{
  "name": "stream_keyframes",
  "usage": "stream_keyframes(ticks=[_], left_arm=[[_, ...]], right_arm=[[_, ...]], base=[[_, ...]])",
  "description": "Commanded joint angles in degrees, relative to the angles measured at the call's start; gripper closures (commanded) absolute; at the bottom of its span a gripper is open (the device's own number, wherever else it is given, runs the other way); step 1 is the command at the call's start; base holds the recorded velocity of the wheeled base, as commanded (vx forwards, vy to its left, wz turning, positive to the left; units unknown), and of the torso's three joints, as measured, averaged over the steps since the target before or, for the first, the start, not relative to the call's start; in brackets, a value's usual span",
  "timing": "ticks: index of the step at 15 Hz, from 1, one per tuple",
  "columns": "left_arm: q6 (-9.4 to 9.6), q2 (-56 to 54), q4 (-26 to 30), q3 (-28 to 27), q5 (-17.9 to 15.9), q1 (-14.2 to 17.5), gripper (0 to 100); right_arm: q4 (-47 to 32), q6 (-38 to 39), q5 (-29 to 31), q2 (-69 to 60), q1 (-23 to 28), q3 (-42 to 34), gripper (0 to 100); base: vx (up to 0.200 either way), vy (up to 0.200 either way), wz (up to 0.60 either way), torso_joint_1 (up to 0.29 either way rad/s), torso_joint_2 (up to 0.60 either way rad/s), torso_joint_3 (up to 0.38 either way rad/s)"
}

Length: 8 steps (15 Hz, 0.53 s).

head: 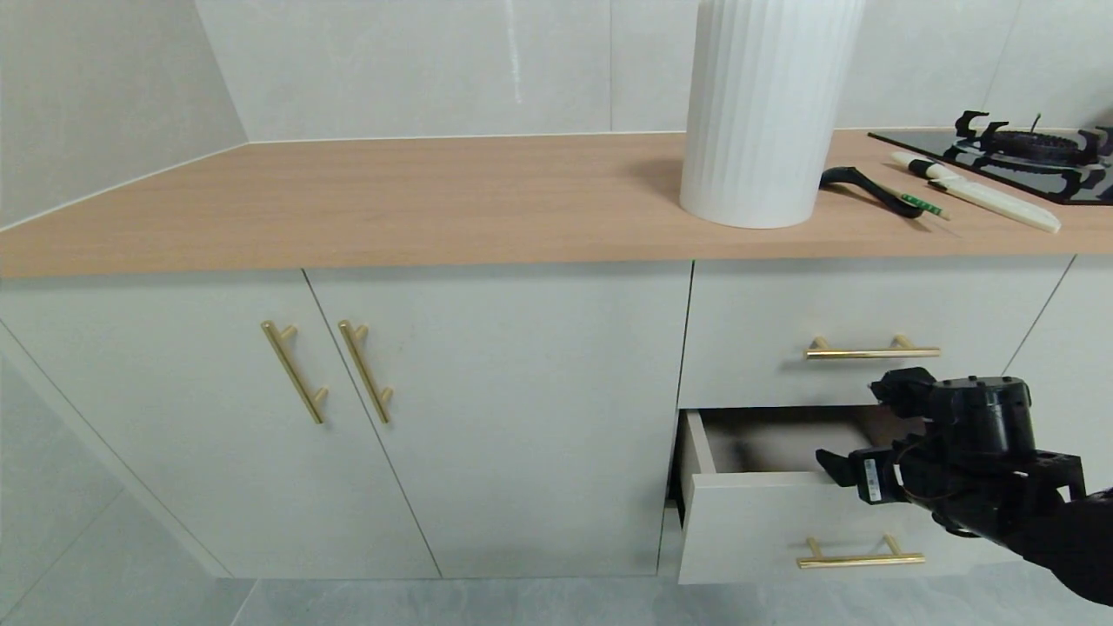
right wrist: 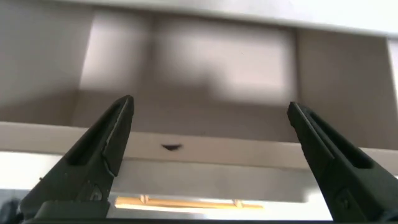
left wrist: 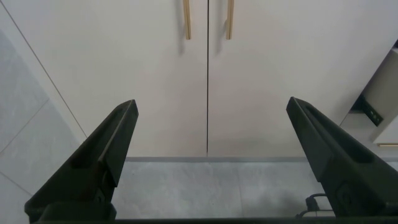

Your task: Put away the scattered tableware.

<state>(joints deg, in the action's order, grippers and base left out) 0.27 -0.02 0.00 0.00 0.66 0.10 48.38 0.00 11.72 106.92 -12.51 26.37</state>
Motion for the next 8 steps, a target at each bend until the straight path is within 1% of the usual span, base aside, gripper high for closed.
stream_keyframes(ticks=[1,3,8], left_arm=[[0.0,0.0,0.0,0.0,0.0,0.0,0],[0.0,0.0,0.0,0.0,0.0,0.0,0],[0.0,0.0,0.0,0.0,0.0,0.0,0]], right_arm=[[0.3,-0.4,0.0,-3.7,-0.1,-2.8,0],[0.3,-0.9,0.0,-4.9,-0.1,-4.8,0],[0.0,-0.9,0.2,-8.0,-2.9,-9.5,0]], base=[[0.0,0.0,0.0,0.0,0.0,0.0],[0.0,0.0,0.0,0.0,0.0,0.0],[0.0,0.0,0.0,0.0,0.0,0.0]])
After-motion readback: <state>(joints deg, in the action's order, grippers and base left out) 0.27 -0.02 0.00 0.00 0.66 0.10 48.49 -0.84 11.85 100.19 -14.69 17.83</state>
